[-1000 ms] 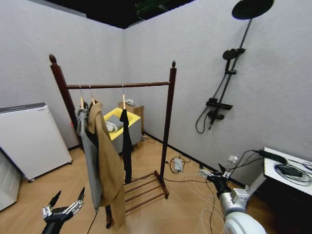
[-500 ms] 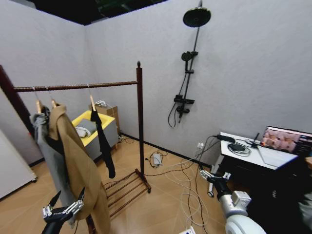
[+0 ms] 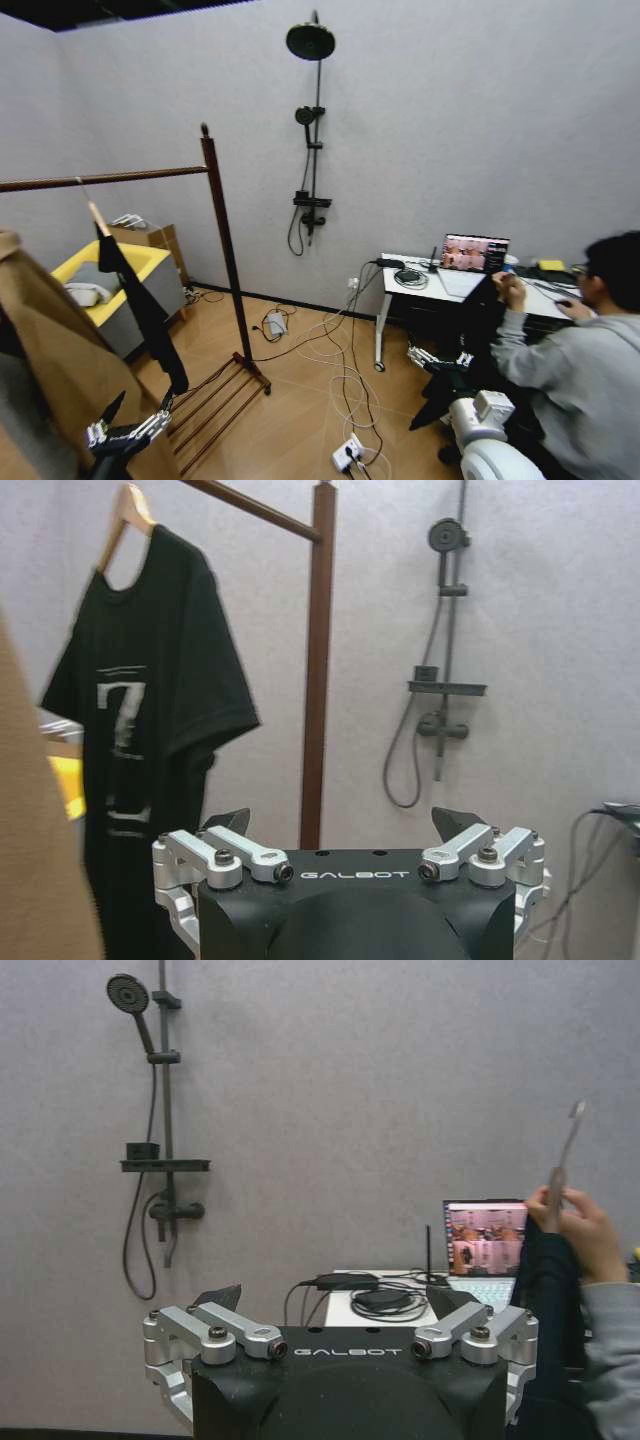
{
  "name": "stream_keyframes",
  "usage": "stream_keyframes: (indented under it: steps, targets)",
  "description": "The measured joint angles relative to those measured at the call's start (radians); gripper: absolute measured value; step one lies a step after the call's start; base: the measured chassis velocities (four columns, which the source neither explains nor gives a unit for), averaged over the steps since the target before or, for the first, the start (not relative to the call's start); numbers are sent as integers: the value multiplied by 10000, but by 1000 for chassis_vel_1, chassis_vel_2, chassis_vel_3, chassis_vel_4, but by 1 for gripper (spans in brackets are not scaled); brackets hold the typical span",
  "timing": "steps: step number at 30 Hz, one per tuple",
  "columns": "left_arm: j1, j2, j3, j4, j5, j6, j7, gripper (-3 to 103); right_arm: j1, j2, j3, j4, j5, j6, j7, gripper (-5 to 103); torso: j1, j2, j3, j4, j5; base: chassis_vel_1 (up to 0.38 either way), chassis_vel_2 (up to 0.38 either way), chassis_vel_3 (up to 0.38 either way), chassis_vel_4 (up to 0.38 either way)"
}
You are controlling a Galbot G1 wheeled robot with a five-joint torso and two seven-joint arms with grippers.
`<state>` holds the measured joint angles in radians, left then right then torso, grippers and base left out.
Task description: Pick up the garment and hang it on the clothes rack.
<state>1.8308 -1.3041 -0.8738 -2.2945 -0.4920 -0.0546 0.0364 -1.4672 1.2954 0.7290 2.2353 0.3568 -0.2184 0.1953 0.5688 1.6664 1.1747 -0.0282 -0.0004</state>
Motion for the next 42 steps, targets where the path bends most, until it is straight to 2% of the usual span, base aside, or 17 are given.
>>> stream_keyframes:
  steps: [24,33,42]
  targets:
    - [0,0,0,-1,0,0,0,100,-82,-250,362,-324,468,412,-156,100,-1,0,0,-3,3,-69,-172,-172,-67]
    - [0,0,0,0,0,0,0,100,-152,-214,372,-435,454,569,-233,100,-2,0,0,5,3,17,-61,-54,14]
    - [1,0,0,-1,0,0,0,100,-217,-71,297,-486,313,674,-274,100,0,0,0,0,3,12,-13,-9,12]
